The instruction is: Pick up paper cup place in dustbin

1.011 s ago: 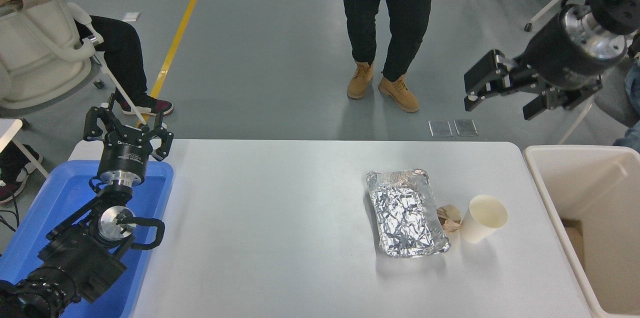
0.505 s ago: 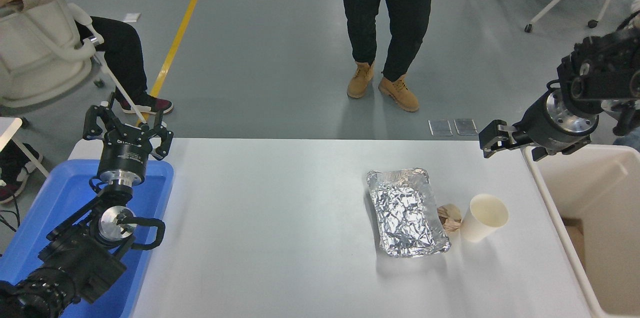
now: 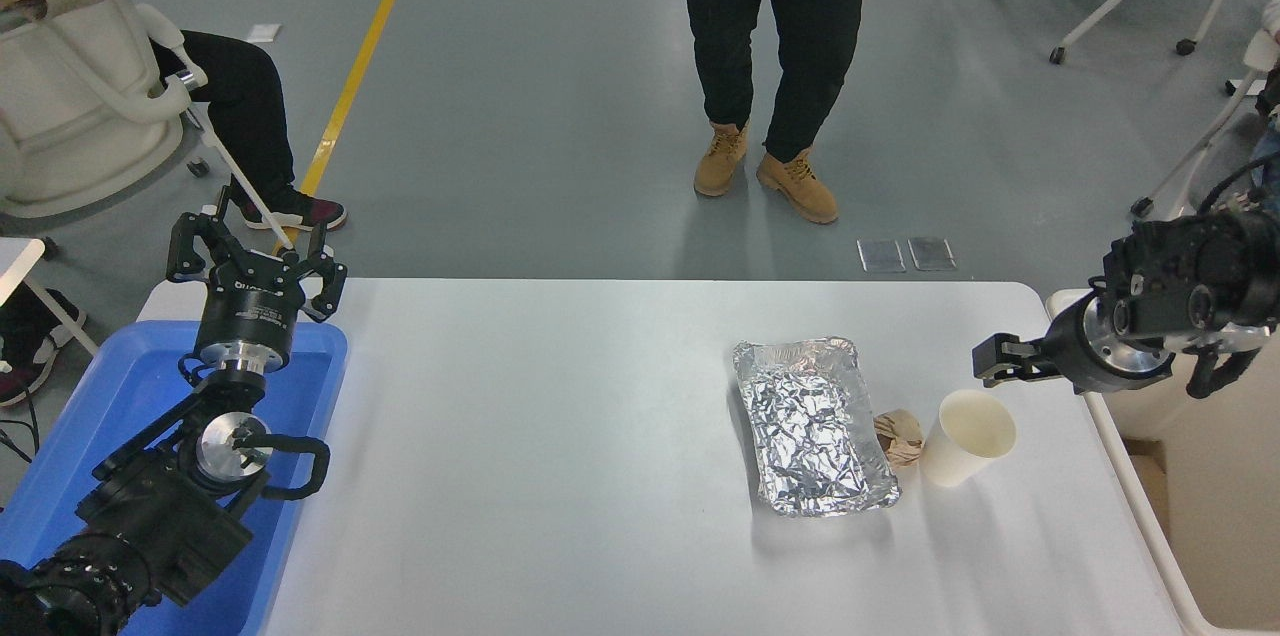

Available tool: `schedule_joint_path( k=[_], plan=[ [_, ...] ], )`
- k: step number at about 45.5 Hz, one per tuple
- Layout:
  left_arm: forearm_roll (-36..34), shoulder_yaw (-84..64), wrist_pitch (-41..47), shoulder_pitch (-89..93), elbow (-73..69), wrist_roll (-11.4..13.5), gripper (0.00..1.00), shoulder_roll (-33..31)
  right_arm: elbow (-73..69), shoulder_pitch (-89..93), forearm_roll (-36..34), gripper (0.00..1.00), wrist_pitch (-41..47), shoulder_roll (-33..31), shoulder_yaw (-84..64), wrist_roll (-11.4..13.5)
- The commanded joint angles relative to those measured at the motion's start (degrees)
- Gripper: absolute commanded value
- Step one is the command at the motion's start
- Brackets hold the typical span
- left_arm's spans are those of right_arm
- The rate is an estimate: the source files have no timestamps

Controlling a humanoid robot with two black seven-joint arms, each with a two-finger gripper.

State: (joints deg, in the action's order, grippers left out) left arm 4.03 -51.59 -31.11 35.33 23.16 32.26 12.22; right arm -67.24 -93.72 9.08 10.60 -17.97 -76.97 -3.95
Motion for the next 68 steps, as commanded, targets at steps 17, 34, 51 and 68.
schedule_joint_path(
  k=[17, 34, 51, 68],
  plan=[
    [0.0, 0.0, 0.0, 0.0, 0.0, 0.0, 0.99, 0.0, 5.3, 9.8, -0.1, 0.88, -4.4, 0.0, 2.8, 0.0],
    [0.0, 0.0, 0.0, 0.0, 0.0, 0.0, 0.99, 0.0, 7.7, 13.9, -0.1, 0.51, -5.1, 0.3, 5.2, -0.1],
    [0.0, 0.0, 0.0, 0.0, 0.0, 0.0, 0.99, 0.0, 7.5, 13.2, -0.3, 0.0, -4.5, -0.1, 5.5, -0.5],
    [0.0, 0.0, 0.0, 0.0, 0.0, 0.0, 0.99, 0.0, 6.9, 9.3, -0.3, 0.0, -4.9, -2.9, 5.4, -0.5]
  ],
)
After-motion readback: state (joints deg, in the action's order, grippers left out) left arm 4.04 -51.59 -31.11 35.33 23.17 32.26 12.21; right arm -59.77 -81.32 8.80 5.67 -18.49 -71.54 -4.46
